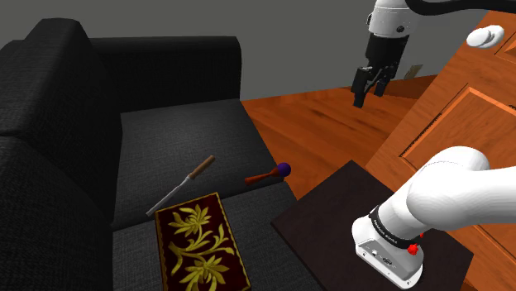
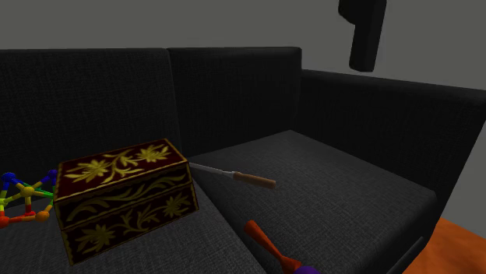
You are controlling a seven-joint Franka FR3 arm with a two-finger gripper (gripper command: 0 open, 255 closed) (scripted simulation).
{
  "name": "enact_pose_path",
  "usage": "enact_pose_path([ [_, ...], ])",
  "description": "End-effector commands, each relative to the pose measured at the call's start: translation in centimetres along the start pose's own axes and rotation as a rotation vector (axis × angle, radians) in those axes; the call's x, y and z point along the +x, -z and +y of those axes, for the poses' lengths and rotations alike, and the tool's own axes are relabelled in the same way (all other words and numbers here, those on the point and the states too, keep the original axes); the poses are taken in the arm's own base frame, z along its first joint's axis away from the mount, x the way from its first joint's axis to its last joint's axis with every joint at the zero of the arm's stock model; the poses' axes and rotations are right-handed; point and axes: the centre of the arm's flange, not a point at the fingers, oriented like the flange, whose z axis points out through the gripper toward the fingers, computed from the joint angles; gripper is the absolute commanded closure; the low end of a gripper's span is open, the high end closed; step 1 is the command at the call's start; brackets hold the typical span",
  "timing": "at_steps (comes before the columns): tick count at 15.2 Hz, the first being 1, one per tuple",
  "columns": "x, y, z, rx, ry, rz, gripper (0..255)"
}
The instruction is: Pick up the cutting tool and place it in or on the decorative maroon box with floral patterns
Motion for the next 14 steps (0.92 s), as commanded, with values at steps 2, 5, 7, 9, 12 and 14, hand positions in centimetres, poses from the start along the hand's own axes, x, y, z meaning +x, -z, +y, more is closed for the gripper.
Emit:
enact_pose_path([
  [2, 0.0, -0.6, -1.2, 0.001, -0.021, 0.003, 0],
  [5, 0.3, -2.3, -4.7, 0.004, -0.083, 0.012, 0],
  [7, 0.5, -3.4, -7.0, 0.006, -0.125, 0.018, 0],
  [9, 0.9, -4.5, -9.4, 0.008, -0.166, 0.024, 0],
  [12, 1.7, -6.2, -12.8, 0.011, -0.228, 0.032, 0],
  [14, 2.3, -7.3, -15.1, 0.013, -0.27, 0.038, 0],
])
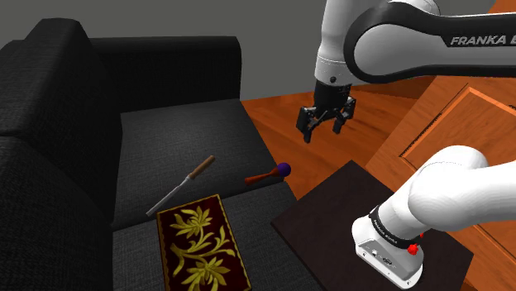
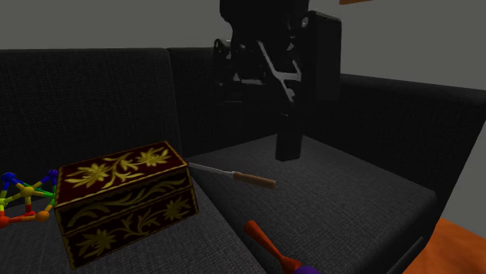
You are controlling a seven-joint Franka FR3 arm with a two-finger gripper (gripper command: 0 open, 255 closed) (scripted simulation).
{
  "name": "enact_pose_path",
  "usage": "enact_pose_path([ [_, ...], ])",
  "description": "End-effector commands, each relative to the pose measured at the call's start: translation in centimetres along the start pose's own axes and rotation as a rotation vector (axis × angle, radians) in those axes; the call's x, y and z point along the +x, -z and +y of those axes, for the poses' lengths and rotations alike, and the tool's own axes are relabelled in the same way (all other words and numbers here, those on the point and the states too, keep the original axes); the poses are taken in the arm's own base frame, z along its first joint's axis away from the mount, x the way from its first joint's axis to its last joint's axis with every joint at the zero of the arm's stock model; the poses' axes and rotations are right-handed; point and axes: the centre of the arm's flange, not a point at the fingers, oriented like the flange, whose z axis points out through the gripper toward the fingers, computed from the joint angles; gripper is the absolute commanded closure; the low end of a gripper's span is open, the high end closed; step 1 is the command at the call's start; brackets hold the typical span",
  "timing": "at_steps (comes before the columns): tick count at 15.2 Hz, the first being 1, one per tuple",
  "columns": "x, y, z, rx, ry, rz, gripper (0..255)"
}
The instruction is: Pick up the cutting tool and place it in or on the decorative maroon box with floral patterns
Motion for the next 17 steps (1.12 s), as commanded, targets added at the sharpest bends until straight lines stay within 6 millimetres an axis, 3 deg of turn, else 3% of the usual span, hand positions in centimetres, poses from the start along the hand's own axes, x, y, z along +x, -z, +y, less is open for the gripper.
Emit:
enact_pose_path([
  [1, 0.1, -1.0, -2.3, 0.004, -0.046, 0.007, 0],
  [9, 1.5, -5.5, -11.6, 0.012, -0.212, 0.03, 0],
  [17, 4.5, -9.9, -20.6, 0.02, -0.378, 0.054, 0],
])
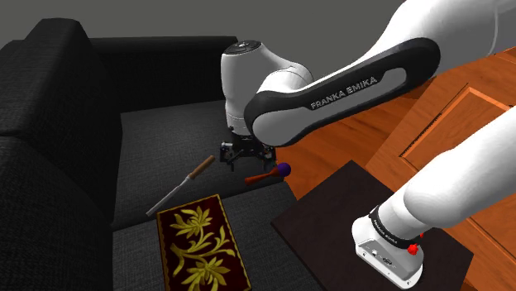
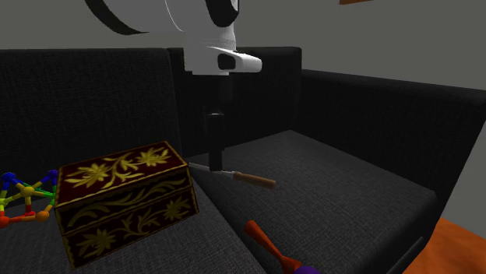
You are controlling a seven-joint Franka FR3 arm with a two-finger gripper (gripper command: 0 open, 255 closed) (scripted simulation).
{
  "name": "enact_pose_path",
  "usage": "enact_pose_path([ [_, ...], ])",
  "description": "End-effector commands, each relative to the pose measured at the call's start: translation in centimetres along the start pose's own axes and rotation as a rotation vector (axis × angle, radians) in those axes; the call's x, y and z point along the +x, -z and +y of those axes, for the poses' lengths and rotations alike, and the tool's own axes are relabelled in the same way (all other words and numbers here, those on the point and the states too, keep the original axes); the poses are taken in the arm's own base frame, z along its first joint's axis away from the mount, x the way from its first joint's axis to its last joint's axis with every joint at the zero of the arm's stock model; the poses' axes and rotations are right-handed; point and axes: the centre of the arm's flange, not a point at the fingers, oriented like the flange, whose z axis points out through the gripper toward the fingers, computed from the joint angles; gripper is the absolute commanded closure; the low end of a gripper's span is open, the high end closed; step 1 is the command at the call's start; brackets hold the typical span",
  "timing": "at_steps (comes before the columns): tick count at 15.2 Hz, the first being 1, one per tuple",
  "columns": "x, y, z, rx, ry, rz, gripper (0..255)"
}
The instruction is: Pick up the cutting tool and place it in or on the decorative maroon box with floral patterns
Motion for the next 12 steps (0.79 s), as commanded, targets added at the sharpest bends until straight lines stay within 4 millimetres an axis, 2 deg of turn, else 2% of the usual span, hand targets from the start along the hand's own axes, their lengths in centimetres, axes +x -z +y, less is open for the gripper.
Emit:
enact_pose_path([
  [1, 0.1, -1.1, -2.2, 0.004, -0.047, 0.006, 0],
  [12, 2.4, -7.3, -14.9, 0.014, -0.275, 0.038, 0],
])
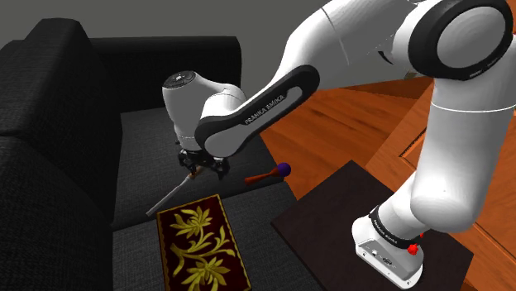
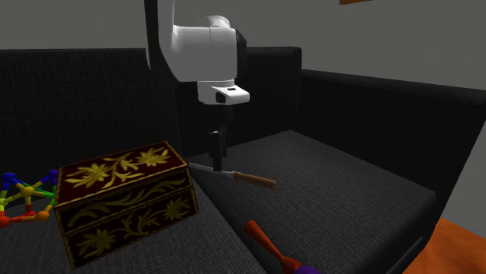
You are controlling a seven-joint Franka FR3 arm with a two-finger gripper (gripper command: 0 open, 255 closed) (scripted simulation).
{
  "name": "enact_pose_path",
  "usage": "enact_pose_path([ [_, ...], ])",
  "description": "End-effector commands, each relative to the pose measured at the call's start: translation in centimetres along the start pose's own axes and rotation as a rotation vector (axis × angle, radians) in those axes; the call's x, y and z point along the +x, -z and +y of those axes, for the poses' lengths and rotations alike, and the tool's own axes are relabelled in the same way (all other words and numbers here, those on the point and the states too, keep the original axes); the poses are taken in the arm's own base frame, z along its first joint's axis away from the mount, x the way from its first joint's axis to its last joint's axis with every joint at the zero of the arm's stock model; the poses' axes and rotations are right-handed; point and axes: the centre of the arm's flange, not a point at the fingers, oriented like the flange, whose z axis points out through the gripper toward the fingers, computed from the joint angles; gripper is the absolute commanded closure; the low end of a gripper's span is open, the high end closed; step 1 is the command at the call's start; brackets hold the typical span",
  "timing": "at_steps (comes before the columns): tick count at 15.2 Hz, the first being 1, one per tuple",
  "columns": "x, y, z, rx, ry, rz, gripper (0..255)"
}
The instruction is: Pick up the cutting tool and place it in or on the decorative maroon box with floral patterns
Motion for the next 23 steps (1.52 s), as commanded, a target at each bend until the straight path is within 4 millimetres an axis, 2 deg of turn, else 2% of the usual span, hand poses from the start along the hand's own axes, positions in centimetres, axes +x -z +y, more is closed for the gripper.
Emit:
enact_pose_path([
  [1, -0.2, -1.3, -2.6, 0.002, -0.044, 0.009, 0],
  [8, 0.8, -5.0, -10.3, 0.009, -0.182, 0.028, 0],
  [16, 0.9, -9.0, -10.3, 0.009, -0.182, 0.028, 0],
  [23, 0.9, -9.0, -10.3, 0.008, -0.182, 0.028, 0],
])
